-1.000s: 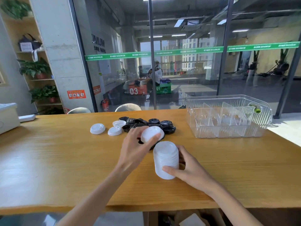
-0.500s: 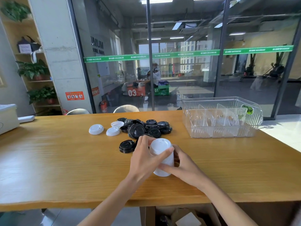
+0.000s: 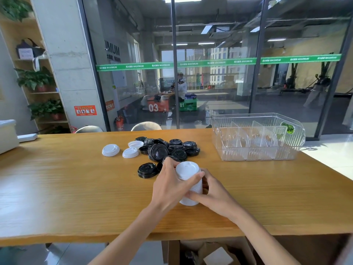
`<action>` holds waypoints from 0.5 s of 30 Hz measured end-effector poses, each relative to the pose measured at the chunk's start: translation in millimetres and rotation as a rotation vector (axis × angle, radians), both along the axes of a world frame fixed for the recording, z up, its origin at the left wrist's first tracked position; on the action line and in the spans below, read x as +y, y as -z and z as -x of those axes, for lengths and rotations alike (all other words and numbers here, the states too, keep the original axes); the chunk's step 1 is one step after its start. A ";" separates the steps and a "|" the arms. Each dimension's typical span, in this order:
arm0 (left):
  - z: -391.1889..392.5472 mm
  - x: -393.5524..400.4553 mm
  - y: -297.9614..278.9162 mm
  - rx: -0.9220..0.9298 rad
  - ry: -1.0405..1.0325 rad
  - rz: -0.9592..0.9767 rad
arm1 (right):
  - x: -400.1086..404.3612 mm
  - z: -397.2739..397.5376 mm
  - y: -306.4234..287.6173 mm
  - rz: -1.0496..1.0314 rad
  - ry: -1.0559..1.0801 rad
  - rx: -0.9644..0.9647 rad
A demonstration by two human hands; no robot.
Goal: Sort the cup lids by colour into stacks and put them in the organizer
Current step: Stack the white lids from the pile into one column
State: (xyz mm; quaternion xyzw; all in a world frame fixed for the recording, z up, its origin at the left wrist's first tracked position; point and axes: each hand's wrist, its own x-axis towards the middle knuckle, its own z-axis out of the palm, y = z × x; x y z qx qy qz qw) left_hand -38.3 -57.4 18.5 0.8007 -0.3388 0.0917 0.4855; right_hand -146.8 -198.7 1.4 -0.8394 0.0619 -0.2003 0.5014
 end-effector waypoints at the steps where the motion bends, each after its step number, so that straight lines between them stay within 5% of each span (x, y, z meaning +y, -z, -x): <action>1: -0.7 0.1 0.6 0.013 0.018 0.006 | 0.5 0.0 -0.4 -0.001 0.002 0.000; 15: -1.7 6.2 -2.2 0.149 0.239 0.048 | -2.5 -2.0 2.9 0.003 -0.020 -0.015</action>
